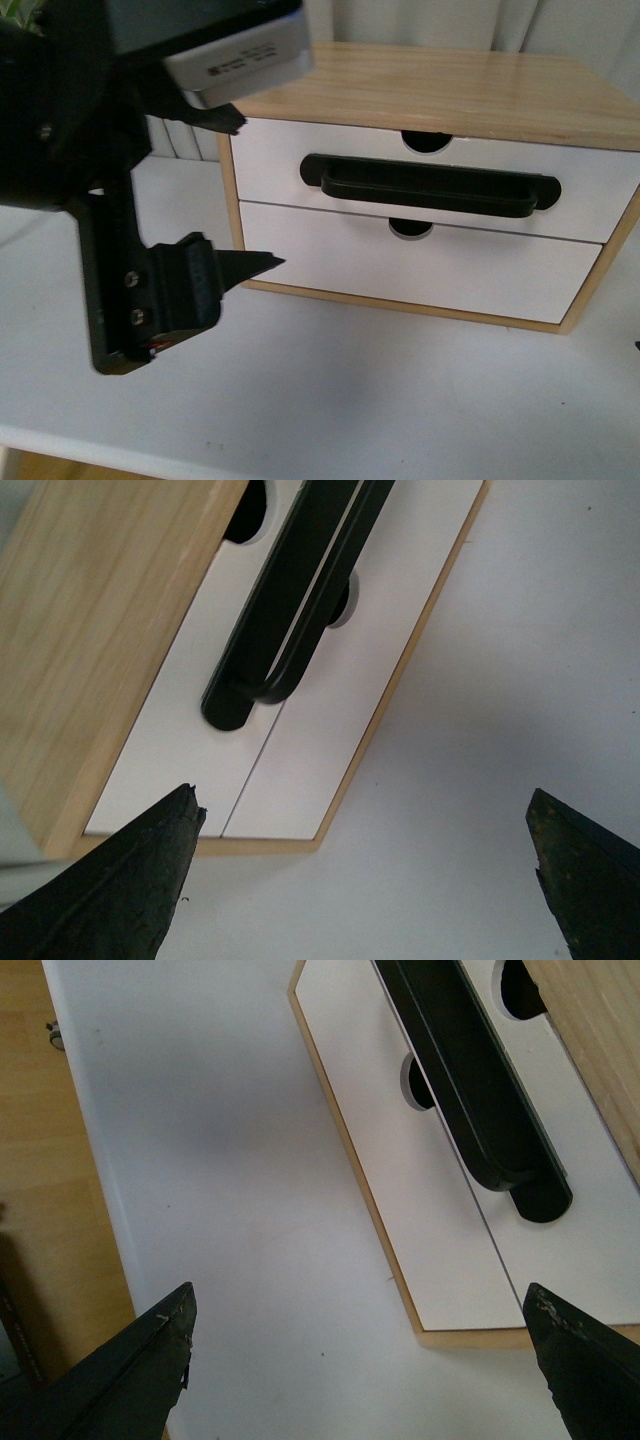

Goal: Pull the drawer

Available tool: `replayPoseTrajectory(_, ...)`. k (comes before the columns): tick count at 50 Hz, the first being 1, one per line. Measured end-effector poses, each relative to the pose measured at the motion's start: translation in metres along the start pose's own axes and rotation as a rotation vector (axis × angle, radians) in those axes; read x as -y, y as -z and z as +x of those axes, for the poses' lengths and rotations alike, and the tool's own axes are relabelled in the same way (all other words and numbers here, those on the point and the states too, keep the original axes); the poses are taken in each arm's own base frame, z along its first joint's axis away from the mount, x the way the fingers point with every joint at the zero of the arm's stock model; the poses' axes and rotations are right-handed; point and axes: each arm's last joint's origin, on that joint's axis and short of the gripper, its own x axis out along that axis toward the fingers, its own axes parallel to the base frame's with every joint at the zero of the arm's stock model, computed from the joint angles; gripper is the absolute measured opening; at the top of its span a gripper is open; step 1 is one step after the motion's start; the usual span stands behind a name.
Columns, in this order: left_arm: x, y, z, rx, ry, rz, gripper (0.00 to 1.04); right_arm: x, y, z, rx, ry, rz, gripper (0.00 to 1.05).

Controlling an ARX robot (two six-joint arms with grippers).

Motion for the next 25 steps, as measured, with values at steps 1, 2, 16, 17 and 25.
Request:
replayPoseTrajectory(1, -0.001, -0.002, 0.004, 0.002, 0.008, 0.009, 0.99, 0.001, 0.000, 0.001, 0.002, -0.002, -0.003, 0.96)
replayPoseTrajectory(2, -0.002, -0.003, 0.006, 0.003, 0.012, 0.014, 0.99, 0.002, 0.000, 0.002, 0.006, -0.006, -0.008, 0.96)
replayPoseTrajectory(16, -0.011, -0.022, 0.045, 0.030, 0.063, 0.076, 0.99, 0.014, 0.005, 0.021, 0.009, -0.017, -0.050, 0.96)
replayPoseTrajectory(17, -0.011, -0.022, 0.047, 0.031, 0.065, 0.077, 0.99, 0.015, 0.006, 0.022, 0.011, -0.019, -0.050, 0.96)
replayPoseTrajectory(25, -0.012, -0.026, 0.063, 0.024, 0.102, 0.108, 0.99, 0.020, 0.007, 0.030, 0.024, -0.034, -0.041, 0.96)
